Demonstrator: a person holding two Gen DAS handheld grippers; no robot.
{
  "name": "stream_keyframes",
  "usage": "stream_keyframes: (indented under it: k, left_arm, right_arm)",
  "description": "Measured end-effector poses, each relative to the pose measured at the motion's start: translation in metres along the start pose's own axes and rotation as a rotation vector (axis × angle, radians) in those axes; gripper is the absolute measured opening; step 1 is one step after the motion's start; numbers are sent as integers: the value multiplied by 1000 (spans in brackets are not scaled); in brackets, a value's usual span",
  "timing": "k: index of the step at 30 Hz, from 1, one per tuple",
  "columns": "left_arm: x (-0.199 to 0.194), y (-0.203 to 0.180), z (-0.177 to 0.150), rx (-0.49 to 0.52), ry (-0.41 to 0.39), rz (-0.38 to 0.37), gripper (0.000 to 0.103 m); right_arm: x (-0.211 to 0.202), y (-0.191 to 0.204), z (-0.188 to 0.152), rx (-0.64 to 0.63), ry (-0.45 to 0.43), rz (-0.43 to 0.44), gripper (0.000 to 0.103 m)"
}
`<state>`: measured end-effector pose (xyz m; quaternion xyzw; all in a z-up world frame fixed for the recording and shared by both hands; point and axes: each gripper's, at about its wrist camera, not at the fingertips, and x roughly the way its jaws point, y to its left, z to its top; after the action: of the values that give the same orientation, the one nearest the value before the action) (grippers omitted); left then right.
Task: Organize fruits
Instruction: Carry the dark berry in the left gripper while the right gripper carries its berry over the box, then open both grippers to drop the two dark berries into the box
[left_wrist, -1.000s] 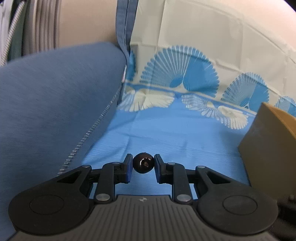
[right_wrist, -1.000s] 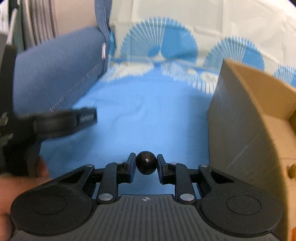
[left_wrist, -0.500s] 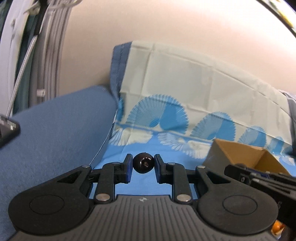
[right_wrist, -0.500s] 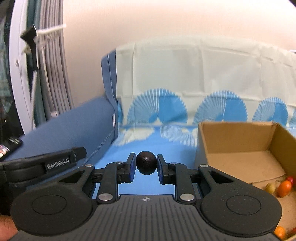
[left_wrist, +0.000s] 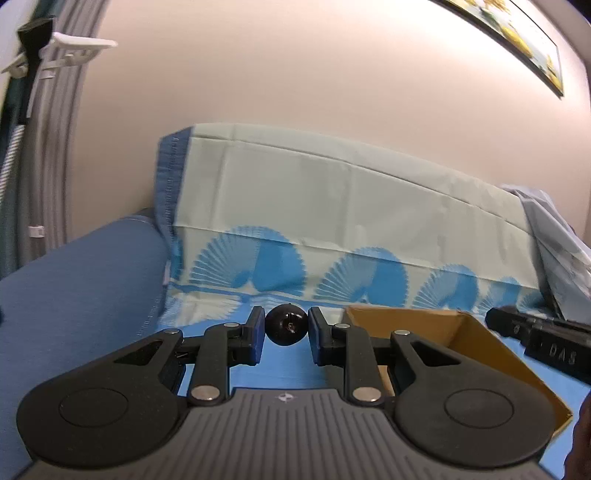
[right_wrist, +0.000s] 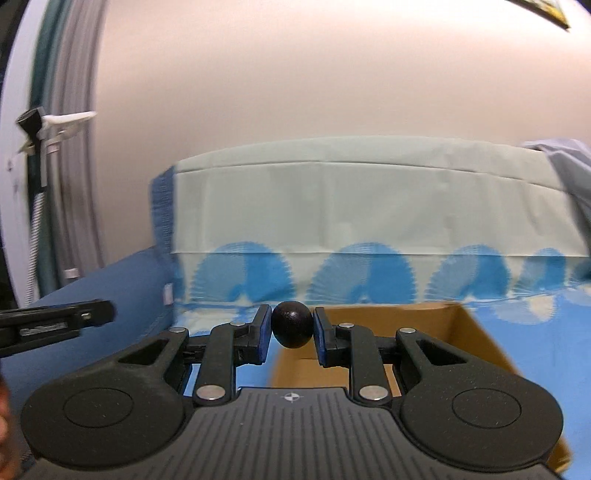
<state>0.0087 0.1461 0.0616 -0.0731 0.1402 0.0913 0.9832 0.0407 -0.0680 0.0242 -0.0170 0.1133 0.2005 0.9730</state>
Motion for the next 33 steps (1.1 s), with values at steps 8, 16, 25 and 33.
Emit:
stream_keyframes:
  k: [8,16,25,33]
  left_arm:
    - [17,-58,-28,106,76,-88,27]
    - [36,-93,-54,183,81,-176,27]
    - [63,-113,-68,174,135,-247,27]
    - [88,-123,-76,117,185,-265,27]
  right_arm:
    - [2,-66,-7,-52,55,-110,25]
    - [5,-106,-19,-141,99,-194,25]
    - [15,-128,-24,-120,140,-211,25]
    - [30,-123,-24,-109,161,-192,25]
